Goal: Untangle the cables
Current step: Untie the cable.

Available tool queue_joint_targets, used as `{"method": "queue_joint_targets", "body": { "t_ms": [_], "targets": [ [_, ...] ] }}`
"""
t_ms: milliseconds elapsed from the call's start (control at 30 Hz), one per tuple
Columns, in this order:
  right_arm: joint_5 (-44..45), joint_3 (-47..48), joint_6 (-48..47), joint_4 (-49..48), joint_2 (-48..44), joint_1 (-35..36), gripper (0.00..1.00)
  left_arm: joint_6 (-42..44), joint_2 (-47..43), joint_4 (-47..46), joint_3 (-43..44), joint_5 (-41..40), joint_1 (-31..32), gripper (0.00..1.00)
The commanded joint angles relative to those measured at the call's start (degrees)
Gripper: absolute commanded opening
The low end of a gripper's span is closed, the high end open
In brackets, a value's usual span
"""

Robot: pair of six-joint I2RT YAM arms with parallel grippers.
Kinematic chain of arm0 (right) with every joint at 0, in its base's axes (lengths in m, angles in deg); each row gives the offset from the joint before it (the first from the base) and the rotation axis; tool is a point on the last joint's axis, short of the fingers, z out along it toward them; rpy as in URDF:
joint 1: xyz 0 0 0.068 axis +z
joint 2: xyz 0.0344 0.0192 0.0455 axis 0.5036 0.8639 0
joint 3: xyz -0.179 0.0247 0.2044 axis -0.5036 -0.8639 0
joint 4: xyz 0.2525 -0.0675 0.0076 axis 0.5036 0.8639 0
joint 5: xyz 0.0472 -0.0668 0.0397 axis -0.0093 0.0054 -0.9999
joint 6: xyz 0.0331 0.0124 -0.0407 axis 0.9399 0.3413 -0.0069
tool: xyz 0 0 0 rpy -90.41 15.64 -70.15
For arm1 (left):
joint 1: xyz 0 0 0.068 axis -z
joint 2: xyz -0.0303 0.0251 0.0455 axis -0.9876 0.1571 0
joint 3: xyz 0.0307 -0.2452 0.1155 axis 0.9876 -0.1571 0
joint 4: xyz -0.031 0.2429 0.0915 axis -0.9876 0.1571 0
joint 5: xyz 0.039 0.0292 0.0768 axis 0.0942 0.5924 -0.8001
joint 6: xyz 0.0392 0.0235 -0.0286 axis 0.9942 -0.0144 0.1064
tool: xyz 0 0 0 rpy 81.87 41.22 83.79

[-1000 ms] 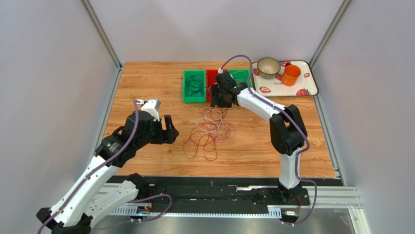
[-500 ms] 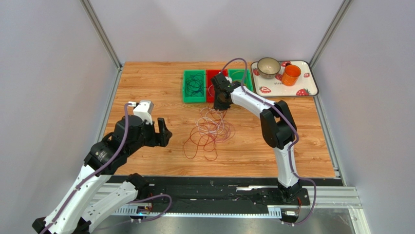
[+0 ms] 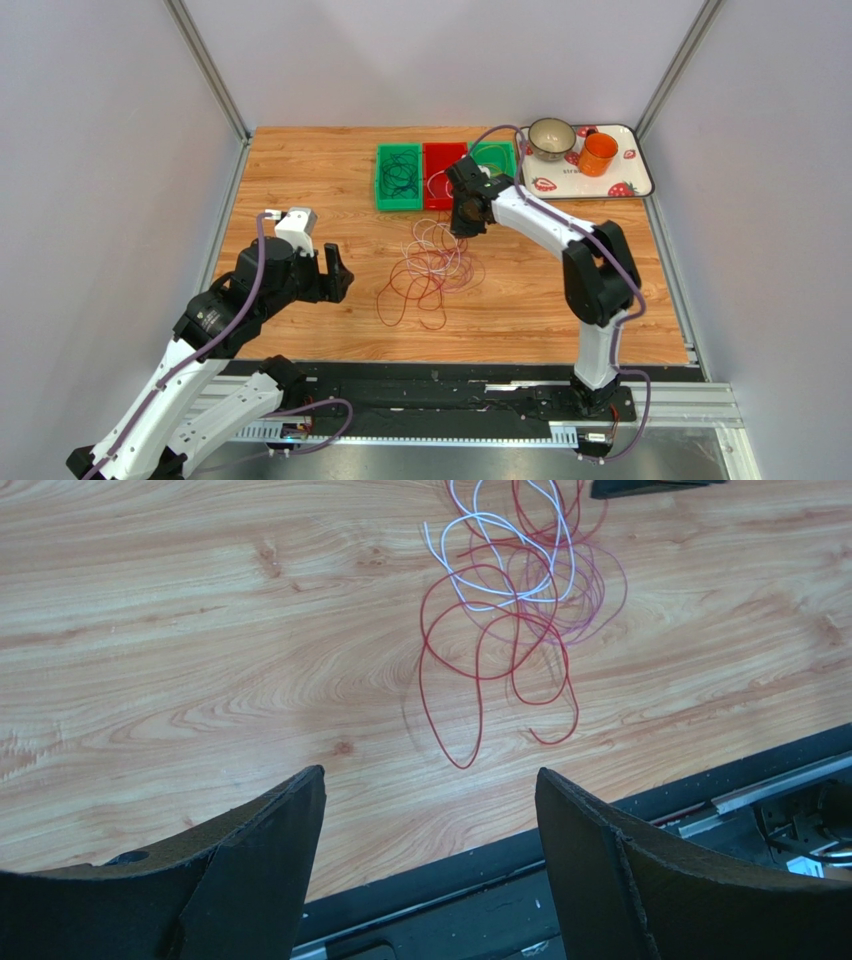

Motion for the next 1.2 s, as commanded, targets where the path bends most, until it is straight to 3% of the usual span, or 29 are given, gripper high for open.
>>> {"method": "queue_joint_targets", "body": {
  "t_ms": [0,167,367,533,667,733,1167],
  "targets": [
    [-5.0,-7.3,1.2,0.1,-14.2,1.5,0.00,1.1,-0.2,-1.1,-0.2,0.9,0.0,0.86],
    [-8.7,-7.4,-2.2,3.6,-22.0,2.8,0.00,1.2,0.1,-1.2,-0.2,1.2,0.0,0.86],
    [-6.6,6.4,-5.8,9.4,-26.9,3.0,0.00,1.2,0.0,-1.2,-0.3,1.6,-0.1,0.86],
    [-12.9,15.5,-7.4,7.6,-29.7,3.0,0.00,1.1,-0.6,-1.2,-0.4,1.5,0.0,0.86],
    [-12.8,10.4,-8.0,-1.1,-34.5,3.0,0.00,1.1,-1.0,-1.3,-0.5,1.4,0.0,0.86],
    [-9.2,9.9,-8.5,-0.3,-33.7,2.9,0.00,1.0,-0.9,-1.3,-0.5,1.5,0.0,0.86],
    [-8.7,13.0,-9.4,0.4,-29.5,2.9,0.00,1.0,-1.2,-1.4,-0.7,1.8,-0.1,0.85]
  ]
}}
